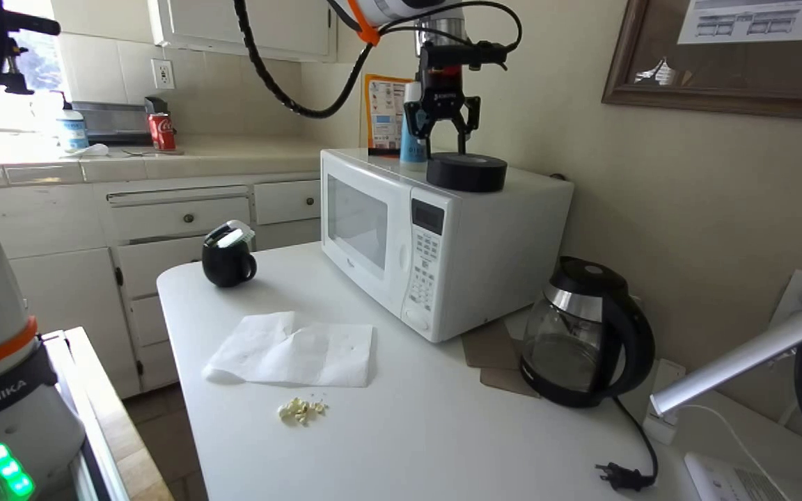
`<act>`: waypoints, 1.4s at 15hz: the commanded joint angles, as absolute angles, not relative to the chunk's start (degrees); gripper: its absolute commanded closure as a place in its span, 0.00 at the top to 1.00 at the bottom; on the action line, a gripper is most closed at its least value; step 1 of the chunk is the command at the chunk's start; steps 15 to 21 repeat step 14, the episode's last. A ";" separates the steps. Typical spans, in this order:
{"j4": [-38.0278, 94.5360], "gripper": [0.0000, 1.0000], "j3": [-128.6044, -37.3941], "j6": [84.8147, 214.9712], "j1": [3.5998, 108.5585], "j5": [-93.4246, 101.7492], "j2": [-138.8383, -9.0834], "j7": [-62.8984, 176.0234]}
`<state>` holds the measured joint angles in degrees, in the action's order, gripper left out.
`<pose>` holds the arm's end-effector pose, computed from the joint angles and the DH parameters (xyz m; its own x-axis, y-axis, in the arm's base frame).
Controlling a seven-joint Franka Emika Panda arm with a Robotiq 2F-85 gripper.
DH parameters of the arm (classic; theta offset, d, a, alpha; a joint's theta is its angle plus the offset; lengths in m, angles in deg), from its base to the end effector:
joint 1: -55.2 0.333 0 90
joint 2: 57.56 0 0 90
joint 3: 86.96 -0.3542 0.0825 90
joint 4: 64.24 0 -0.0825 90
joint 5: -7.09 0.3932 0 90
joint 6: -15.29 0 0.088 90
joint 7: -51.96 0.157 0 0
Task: Put the masking tape on top of the microwave
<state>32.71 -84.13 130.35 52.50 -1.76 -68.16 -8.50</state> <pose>0.6497 -0.0772 0.4834 0.5308 0.8443 -0.0735 0.8391 -0.5113 0.1859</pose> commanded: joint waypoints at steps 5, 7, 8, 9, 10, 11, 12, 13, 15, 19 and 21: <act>48.12 1.00 -82.56 135.99 50.49 0.90 -49.03 -1.68; 53.29 1.00 -80.46 136.78 49.18 0.39 -43.88 1.68; 55.59 1.00 -79.34 136.76 48.47 -0.22 -41.40 3.33; 58.41 1.00 -78.22 137.32 47.72 -0.67 -38.85 4.92; 61.36 1.00 -77.10 138.08 46.87 -1.30 -36.42 6.59; 64.42 1.00 -76.11 138.77 45.93 -2.01 -33.69 8.49; 67.70 1.00 -75.11 140.20 45.01 -2.44 -31.34 10.28; 59.33 1.00 -75.15 136.65 47.12 -1.58 -37.67 6.60; 62.20 1.00 -74.25 137.70 46.44 -1.82 -35.46 7.55; 62.20 1.00 -74.25 137.70 46.44 -1.82 -35.46 7.55; 62.20 1.00 -74.25 137.70 46.44 -1.82 -35.46 7.55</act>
